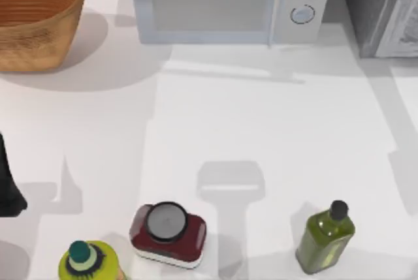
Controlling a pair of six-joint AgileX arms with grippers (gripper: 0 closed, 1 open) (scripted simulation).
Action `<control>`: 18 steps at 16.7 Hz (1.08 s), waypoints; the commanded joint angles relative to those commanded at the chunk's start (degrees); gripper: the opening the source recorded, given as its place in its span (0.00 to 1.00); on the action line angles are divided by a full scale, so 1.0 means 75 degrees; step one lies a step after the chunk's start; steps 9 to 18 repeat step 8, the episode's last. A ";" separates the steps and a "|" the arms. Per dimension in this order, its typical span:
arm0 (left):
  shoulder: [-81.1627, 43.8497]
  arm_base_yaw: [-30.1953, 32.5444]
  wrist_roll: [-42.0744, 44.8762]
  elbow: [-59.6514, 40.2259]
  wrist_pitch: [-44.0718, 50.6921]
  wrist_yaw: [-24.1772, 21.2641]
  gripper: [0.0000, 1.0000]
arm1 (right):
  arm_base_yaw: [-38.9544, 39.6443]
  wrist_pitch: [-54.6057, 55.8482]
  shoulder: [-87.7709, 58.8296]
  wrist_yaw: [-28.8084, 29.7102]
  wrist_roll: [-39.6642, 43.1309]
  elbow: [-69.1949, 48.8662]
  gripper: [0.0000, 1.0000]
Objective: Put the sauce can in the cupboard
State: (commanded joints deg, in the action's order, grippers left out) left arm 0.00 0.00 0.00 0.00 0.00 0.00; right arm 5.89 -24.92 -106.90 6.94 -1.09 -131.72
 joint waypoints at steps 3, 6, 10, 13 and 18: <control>0.0000 0.0000 0.0000 0.0000 0.0000 0.0000 1.00 | 0.0000 0.0000 0.0000 0.0000 0.0000 0.0000 1.00; 0.0000 0.0000 0.0000 0.0000 0.0000 0.0000 1.00 | 0.0000 0.0000 0.0000 0.0000 0.0000 0.0000 1.00; 0.0000 0.0000 0.0000 0.0000 0.0000 0.0000 1.00 | 0.0000 0.0000 0.0000 0.0000 0.0000 0.0000 1.00; 0.0000 0.0000 0.0000 0.0000 0.0000 0.0000 1.00 | 0.0000 0.0000 0.0000 0.0000 0.0000 0.0000 1.00; 0.0000 0.0000 0.0000 0.0000 0.0000 0.0000 1.00 | 0.0000 0.0000 0.0000 0.0000 0.0000 0.0000 1.00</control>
